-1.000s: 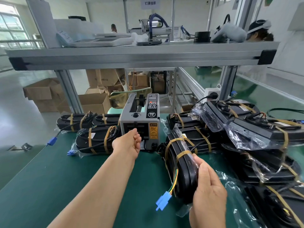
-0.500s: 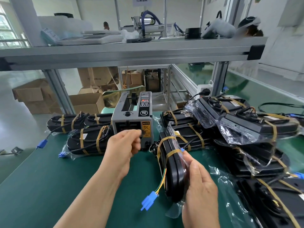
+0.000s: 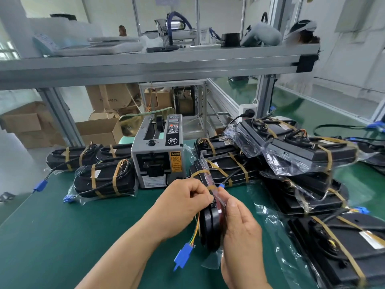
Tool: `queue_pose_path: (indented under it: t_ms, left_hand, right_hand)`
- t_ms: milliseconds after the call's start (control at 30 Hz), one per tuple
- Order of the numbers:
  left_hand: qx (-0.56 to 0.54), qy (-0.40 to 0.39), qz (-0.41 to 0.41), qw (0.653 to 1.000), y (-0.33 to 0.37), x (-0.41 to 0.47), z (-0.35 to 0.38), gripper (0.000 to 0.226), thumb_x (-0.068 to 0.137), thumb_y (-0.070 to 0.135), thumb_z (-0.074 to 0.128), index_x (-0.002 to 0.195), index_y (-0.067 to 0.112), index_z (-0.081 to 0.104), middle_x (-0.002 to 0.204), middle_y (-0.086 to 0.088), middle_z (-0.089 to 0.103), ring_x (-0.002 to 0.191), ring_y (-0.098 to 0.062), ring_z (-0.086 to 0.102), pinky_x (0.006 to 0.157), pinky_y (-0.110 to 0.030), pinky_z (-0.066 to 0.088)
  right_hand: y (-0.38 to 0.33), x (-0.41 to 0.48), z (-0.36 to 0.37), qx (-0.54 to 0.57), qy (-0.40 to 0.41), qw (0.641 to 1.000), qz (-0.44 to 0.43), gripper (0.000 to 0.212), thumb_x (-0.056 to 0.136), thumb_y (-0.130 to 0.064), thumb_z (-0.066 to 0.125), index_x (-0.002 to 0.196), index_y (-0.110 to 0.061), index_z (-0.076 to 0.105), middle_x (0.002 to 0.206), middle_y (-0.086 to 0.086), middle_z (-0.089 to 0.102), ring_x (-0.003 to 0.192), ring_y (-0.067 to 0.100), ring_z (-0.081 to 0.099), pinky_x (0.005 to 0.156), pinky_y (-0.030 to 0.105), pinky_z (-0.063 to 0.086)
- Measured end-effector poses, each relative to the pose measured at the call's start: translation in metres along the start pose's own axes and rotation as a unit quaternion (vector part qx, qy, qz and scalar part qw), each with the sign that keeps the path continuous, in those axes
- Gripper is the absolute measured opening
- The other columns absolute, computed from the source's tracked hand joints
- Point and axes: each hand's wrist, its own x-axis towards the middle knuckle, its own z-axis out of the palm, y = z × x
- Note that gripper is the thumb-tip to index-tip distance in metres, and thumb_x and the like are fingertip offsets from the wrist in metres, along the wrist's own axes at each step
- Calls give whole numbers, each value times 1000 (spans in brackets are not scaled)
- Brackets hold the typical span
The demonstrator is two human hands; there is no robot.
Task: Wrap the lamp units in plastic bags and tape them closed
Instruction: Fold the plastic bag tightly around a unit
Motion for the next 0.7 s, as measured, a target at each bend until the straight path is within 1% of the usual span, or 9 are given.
queue_pose_path:
  t_ms: [100,267,300,367,400,433,500,533,700]
  left_hand:
    - [17,7,7,1000,-3,3,0,17,89,27,67,73,23,64,58,15,51,54,-2,41,53,-13,36]
    - [35,20,20,999,-8,5,3,15,89,25,66,74,28,64,53,17,48,49,-1,38,50,-12,34]
    - [35,23,22,999,-9,5,3,15,88,25,66,74,29,64,53,18,48,49,-1,39,49,-12,35]
    - [33,28,21,999,-10,4,4,15,88,25,67,74,30,64,53,17,49,49,-1,39,50,-12,36]
    - [33,29,20,999,-10,4,4,14,87,25,67,74,31,64,53,17,49,48,-1,39,50,-13,36]
    - [33,31,19,999,-10,4,4,14,86,25,67,74,31,64,53,17,48,49,-1,39,51,-14,36]
    - [33,35,17,999,-10,4,5,11,83,27,70,74,29,64,54,15,46,50,-3,38,51,-16,37]
    - [34,37,16,999,-10,4,5,12,82,27,72,73,27,64,54,15,45,50,-4,37,51,-16,36]
    - [33,51,13,998,-12,4,7,17,79,29,76,70,22,63,53,15,43,49,-5,36,49,-15,35]
  right_hand:
    - [-1,-1,1,0,-9,1000,2,40,107,-18,42,99,-30,79,111,-4,76,110,12,70,97,37,50]
    - [-3,-2,1,7,-16,1000,3,40,107,-18,42,97,-30,79,110,-4,77,109,13,71,94,34,50]
    - [-3,-2,1,8,-18,1000,6,39,107,-19,42,98,-30,79,109,-4,77,107,13,71,90,31,52]
    - [-4,-2,1,6,-20,1000,13,38,106,-20,43,98,-30,79,107,-3,78,101,11,73,78,23,57]
    - [-4,-3,0,6,-19,1000,15,38,106,-20,43,98,-29,79,107,-3,78,98,11,73,73,21,57]
    - [-5,-2,0,6,-20,1000,15,38,106,-20,43,98,-28,79,107,-3,77,98,11,73,76,23,57]
    - [-5,-3,0,1,-21,1000,13,39,107,-20,43,97,-28,79,111,-3,77,107,13,71,91,33,54]
    - [-5,-3,0,0,-21,1000,14,39,107,-20,42,97,-29,79,112,-3,76,109,14,70,96,37,51]
    - [-6,-4,0,-5,-21,1000,21,38,106,-21,43,99,-30,79,112,-4,76,110,13,70,99,40,50]
